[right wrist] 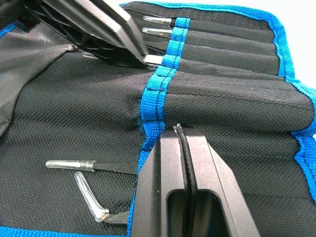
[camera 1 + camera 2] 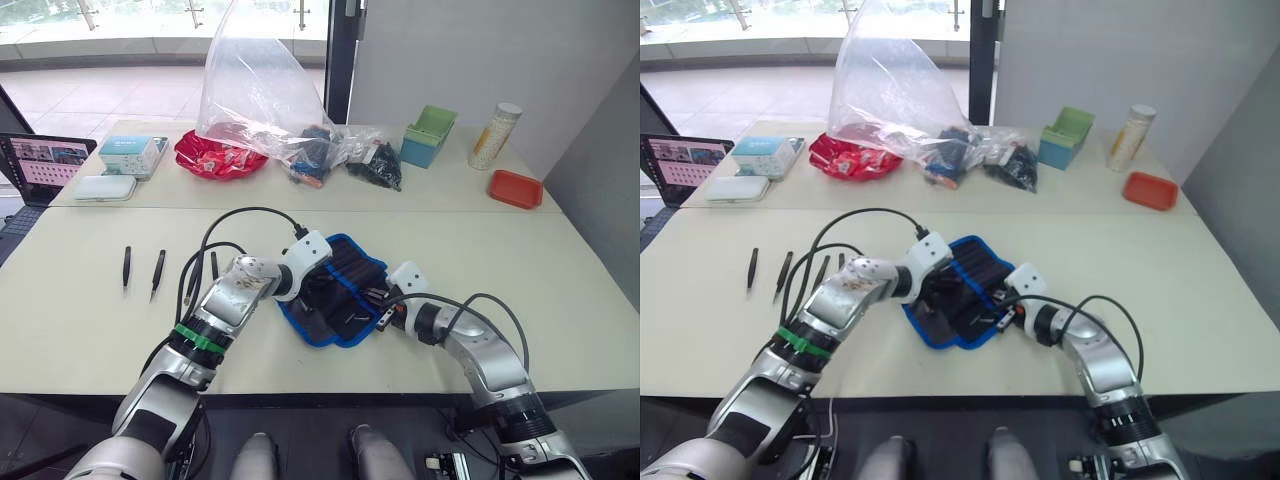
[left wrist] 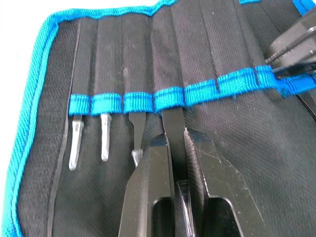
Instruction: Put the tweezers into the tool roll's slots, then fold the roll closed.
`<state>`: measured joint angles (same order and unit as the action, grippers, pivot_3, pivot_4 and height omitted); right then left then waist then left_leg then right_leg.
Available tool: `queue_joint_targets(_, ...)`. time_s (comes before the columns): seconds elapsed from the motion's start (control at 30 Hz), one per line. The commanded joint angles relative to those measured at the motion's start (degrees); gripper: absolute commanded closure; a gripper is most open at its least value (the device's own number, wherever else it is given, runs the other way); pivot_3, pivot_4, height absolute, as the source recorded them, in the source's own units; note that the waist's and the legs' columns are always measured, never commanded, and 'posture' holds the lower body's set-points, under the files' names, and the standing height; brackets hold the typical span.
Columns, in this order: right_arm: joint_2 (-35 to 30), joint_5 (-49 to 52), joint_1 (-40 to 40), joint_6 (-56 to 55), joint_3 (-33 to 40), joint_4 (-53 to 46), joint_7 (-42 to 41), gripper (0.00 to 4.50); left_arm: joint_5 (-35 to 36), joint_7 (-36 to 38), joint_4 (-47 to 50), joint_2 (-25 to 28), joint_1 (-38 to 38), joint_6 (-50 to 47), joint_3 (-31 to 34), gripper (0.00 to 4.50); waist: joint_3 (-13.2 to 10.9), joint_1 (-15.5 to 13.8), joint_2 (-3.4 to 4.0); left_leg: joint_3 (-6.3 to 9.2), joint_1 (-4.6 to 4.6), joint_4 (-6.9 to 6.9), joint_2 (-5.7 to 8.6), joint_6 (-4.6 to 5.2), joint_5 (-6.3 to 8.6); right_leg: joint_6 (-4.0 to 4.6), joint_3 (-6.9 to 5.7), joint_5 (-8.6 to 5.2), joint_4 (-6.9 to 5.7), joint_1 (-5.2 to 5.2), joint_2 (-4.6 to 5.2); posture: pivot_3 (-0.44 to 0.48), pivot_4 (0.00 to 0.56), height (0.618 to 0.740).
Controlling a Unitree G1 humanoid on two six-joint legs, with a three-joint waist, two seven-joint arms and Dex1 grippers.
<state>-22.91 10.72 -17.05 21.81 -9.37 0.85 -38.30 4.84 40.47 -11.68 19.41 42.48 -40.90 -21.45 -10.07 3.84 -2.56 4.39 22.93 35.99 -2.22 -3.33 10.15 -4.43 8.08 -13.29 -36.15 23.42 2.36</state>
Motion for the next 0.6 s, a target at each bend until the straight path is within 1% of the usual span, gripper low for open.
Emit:
queue_joint_targets(0.03,-0.10,-1.58,2.01,2.97,-1.86,3.04,-0.06,4.44,0.67,-0.56,-3.71,-3.63,1.59,3.38,1.86,4.50,0.00,0.01,0.00,0.00,-0.06,0.00,0.01,0.00,0.00,-0.01,0.00,-0.01,0.03,-0.08,0.00,0.000,0.150,0.733)
queue_joint_targets(0.07,-0.09,-1.60,1.96,2.92,-1.83,3.15,-0.08,4.44,1.76,-0.36,-4.77,-4.89,1.55,3.28,2.93,4.50,0.00,0.00,0.01,0.01,-0.08,-0.01,0.01,0.00,0.00,-0.01,0.00,-0.01,0.05,-0.12,0.00,0.000,0.150,0.733)
queue_joint_targets(0.13,0.11,-1.84,1.59,2.69,-2.03,3.77,-0.18,4.44,1.06,-0.01,-8.33,-6.31,1.21,6.35,3.06,4.50,0.05,-0.14,0.03,0.10,-0.12,0.00,0.06,0.00,0.00,-0.03,0.00,-0.02,0.08,-0.23,0.01,0.000,0.150,0.733)
queue_joint_targets(0.2,0.32,-2.00,1.27,2.66,-2.16,4.03,-0.25,4.44,-0.32,-0.44,-10.82,-6.64,1.45,8.51,3.50,4.50,0.09,-0.28,0.04,0.14,-0.19,0.02,0.12,0.00,0.00,-0.05,0.01,-0.04,0.11,-0.37,0.02,0.000,0.150,0.733)
queue_joint_targets(0.27,0.41,-2.07,1.02,2.63,-2.12,4.22,-0.32,4.44,-1.60,-0.85,-12.44,-5.97,1.81,9.99,4.01,4.50,0.10,-0.36,0.05,0.15,-0.27,0.11,0.16,0.00,0.00,-0.02,0.04,-0.06,0.14,-0.48,0.04,0.000,0.150,0.733)
queue_joint_targets(0.33,0.41,-2.14,0.86,2.52,-2.09,4.46,-0.38,4.44,-2.02,-1.41,-13.72,-5.33,2.10,10.50,5.03,4.50,0.10,-0.36,0.05,0.15,-0.29,0.17,0.18,0.05,-0.03,0.28,0.08,-0.24,0.18,-0.56,0.05,0.000,0.150,0.733)
queue_joint_targets(0.47,0.41,-2.31,0.65,1.98,-1.97,4.81,-0.58,4.44,-2.56,-1.33,-14.91,-2.79,2.29,10.51,6.24,4.50,0.10,0.10,0.05,0.15,-0.39,0.24,0.17,0.06,-0.04,0.27,0.09,-0.27,0.22,-0.68,0.05,0.000,0.150,0.733)
queue_joint_targets(0.57,0.86,-2.03,-0.35,0.52,-1.64,4.34,-0.97,4.44,-0.22,0.59,-11.89,-1.76,1.49,7.71,7.50,4.50,0.10,0.53,0.05,0.15,-0.53,0.16,0.16,0.06,-0.04,0.27,0.09,-0.27,0.19,-0.75,0.04,0.000,0.150,0.733)
queue_joint_targets(0.6,0.84,-2.27,-0.68,0.27,-1.73,4.39,-1.03,4.49,0.72,0.95,-10.63,-1.64,1.22,7.09,8.26,4.04,0.10,0.66,0.05,0.15,-0.55,0.11,0.16,0.06,-0.04,0.27,0.09,-0.27,0.19,-0.72,0.04,0.000,0.150,0.733)
